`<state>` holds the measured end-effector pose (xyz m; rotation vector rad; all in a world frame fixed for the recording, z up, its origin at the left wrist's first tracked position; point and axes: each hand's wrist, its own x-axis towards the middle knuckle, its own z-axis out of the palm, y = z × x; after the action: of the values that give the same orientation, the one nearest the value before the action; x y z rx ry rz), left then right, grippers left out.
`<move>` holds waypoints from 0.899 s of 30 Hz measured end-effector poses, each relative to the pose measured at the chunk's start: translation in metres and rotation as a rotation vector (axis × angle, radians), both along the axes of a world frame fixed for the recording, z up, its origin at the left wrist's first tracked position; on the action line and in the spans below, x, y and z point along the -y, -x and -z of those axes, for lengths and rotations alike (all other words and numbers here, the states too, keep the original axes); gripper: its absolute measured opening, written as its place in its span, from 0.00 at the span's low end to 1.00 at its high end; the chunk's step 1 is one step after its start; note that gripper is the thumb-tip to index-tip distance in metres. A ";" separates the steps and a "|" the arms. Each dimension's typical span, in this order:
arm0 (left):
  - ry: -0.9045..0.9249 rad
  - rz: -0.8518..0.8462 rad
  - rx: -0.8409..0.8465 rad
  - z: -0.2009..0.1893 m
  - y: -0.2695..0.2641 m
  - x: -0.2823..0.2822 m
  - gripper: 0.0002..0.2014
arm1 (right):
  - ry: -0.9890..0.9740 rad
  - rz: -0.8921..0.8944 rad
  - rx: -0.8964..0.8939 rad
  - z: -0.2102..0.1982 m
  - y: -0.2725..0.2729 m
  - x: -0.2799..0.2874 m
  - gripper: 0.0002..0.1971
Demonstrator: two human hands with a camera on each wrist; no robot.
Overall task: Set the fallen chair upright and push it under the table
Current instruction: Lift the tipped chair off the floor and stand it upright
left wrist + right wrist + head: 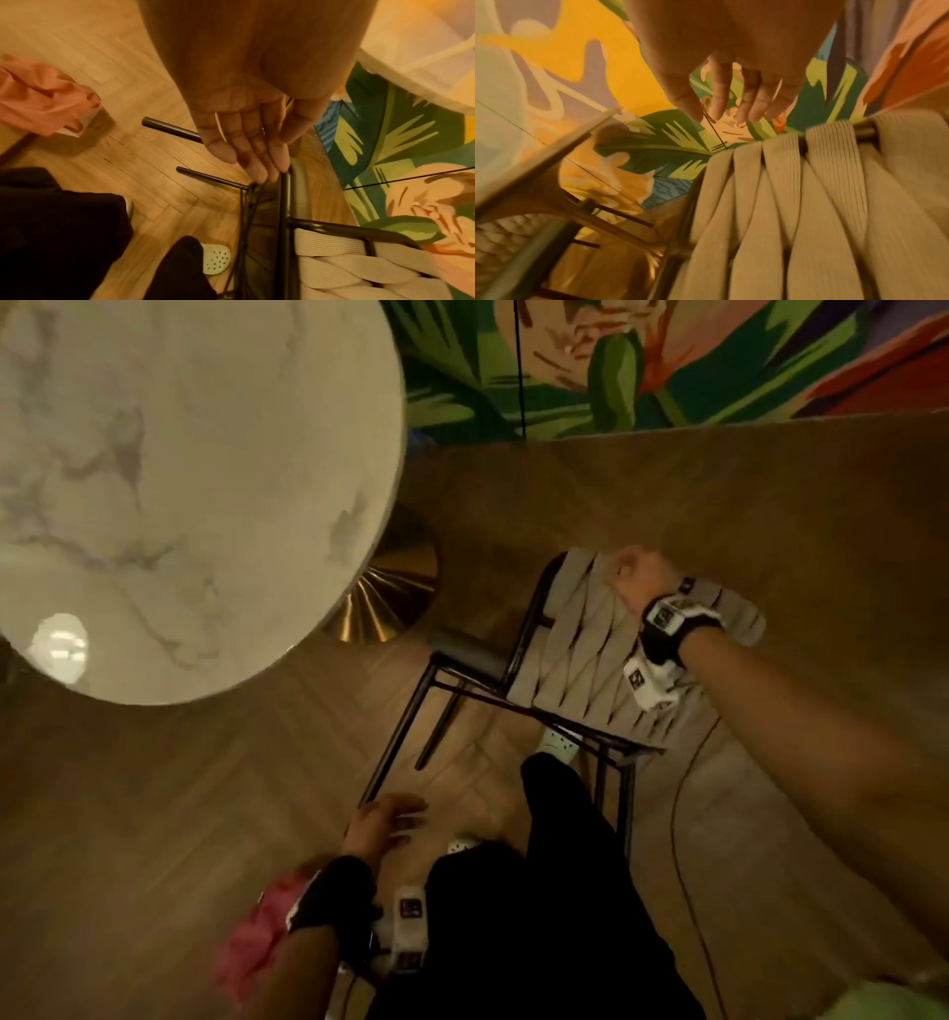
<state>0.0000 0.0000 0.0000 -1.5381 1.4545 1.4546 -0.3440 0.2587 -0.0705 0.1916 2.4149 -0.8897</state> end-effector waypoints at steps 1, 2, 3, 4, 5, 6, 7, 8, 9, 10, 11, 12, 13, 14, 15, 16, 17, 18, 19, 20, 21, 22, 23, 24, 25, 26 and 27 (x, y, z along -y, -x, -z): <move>0.005 -0.019 -0.023 0.005 0.007 -0.001 0.16 | -0.040 -0.019 0.000 0.005 0.019 -0.001 0.23; 0.016 -0.028 -0.014 0.007 0.014 -0.002 0.16 | -0.119 -0.050 0.042 0.008 0.030 -0.004 0.28; 0.018 -0.043 -0.014 0.004 0.020 -0.004 0.15 | -0.176 -0.094 0.111 0.014 0.038 -0.010 0.33; 0.022 -0.046 -0.005 0.002 0.024 -0.006 0.15 | -0.237 -0.134 0.221 0.016 0.041 -0.013 0.38; 0.019 -0.060 -0.005 0.000 0.029 -0.009 0.15 | -0.288 -0.201 0.310 0.027 0.042 -0.019 0.43; 0.019 -0.064 0.010 -0.001 0.032 -0.010 0.15 | -0.332 -0.256 0.369 0.034 0.041 -0.023 0.48; 0.011 -0.071 0.010 -0.001 0.036 -0.010 0.15 | -0.356 -0.299 0.379 0.039 0.042 -0.026 0.51; 0.004 -0.070 0.019 0.001 0.037 -0.009 0.15 | -0.348 -0.314 0.379 0.043 0.046 -0.028 0.55; 0.002 -0.078 0.021 0.003 0.040 -0.009 0.15 | -0.334 -0.335 0.400 0.043 0.051 -0.025 0.60; -0.006 -0.078 0.029 0.004 0.043 -0.008 0.15 | -0.321 -0.345 0.453 0.045 0.055 -0.022 0.63; -0.017 -0.076 0.032 0.006 0.047 -0.008 0.15 | -0.285 -0.350 0.523 0.047 0.053 -0.023 0.64; -0.033 -0.069 0.030 0.009 0.052 -0.008 0.15 | -0.244 -0.342 0.589 0.049 0.046 -0.025 0.64; -0.046 -0.076 0.020 0.010 0.059 -0.008 0.14 | -0.199 -0.329 0.617 0.054 0.038 -0.028 0.64; -0.057 -0.075 0.010 0.012 0.067 -0.008 0.13 | -0.172 -0.322 0.580 0.062 0.029 -0.031 0.67; -0.071 -0.075 -0.008 0.015 0.078 -0.008 0.13 | -0.166 -0.318 0.520 0.072 0.021 -0.035 0.71; -0.084 -0.068 -0.023 0.020 0.089 -0.009 0.12 | -0.156 -0.308 0.489 0.083 0.017 -0.039 0.73; -0.105 -0.066 -0.034 0.024 0.101 -0.008 0.11 | -0.127 -0.303 0.463 0.090 0.016 -0.040 0.73; -0.131 -0.054 -0.039 0.028 0.112 -0.008 0.12 | -0.085 -0.310 0.469 0.101 0.016 -0.045 0.72; -0.157 -0.038 -0.057 0.032 0.122 -0.007 0.13 | -0.051 -0.326 0.459 0.091 0.014 -0.038 0.71; -0.173 -0.019 -0.090 0.036 0.135 -0.006 0.14 | -0.037 -0.328 0.449 0.079 0.011 -0.033 0.68; -0.180 0.001 -0.118 0.039 0.148 -0.006 0.14 | -0.034 -0.327 0.437 0.063 0.004 -0.026 0.64; -0.175 0.021 -0.133 0.041 0.161 -0.005 0.14 | -0.044 -0.329 0.437 0.046 -0.002 -0.019 0.58; -0.166 0.041 -0.148 0.042 0.175 -0.004 0.13 | -0.075 -0.334 0.447 0.032 -0.008 -0.012 0.50; -0.156 0.056 -0.169 0.041 0.188 -0.005 0.11 | -0.124 -0.356 0.450 0.023 -0.014 -0.009 0.42; -0.144 0.073 -0.189 0.041 0.200 -0.005 0.08 | -0.158 -0.379 0.442 0.016 -0.020 -0.006 0.38; -0.128 0.106 -0.211 0.039 0.211 -0.006 0.06 | -0.184 -0.409 0.434 0.007 -0.025 -0.002 0.37; -0.122 0.144 -0.227 0.038 0.220 -0.007 0.05 | -0.194 -0.437 0.420 -0.001 -0.029 0.001 0.37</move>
<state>-0.2204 0.0070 -0.0378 -1.2009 1.5387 1.6394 -0.3154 0.2576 -0.0694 -0.0735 2.0288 -0.3725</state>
